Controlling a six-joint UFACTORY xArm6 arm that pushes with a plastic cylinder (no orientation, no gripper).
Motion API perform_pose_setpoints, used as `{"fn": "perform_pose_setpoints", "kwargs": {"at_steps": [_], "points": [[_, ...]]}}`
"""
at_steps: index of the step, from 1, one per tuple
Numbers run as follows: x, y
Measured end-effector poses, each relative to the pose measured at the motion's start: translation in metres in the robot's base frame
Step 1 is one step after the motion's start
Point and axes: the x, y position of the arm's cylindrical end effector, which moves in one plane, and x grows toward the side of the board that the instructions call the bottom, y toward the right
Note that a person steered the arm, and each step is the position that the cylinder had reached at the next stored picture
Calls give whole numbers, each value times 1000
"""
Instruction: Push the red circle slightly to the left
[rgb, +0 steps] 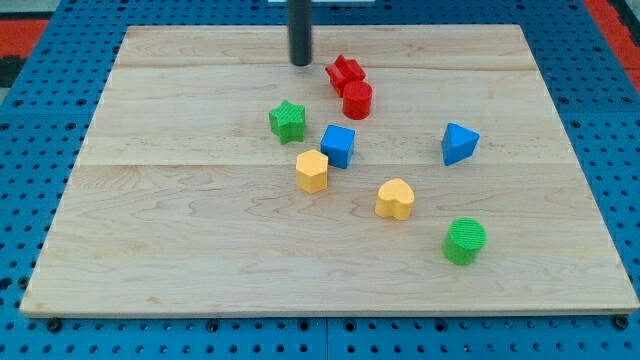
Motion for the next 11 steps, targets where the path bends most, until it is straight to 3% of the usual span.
{"fn": "perform_pose_setpoints", "kwargs": {"at_steps": [1,2,3,5,6,7,9,11], "points": [[41,9],[23,35],[-21,43],[-72,35],[-82,72],[-59,126],[7,166],[34,132]]}}
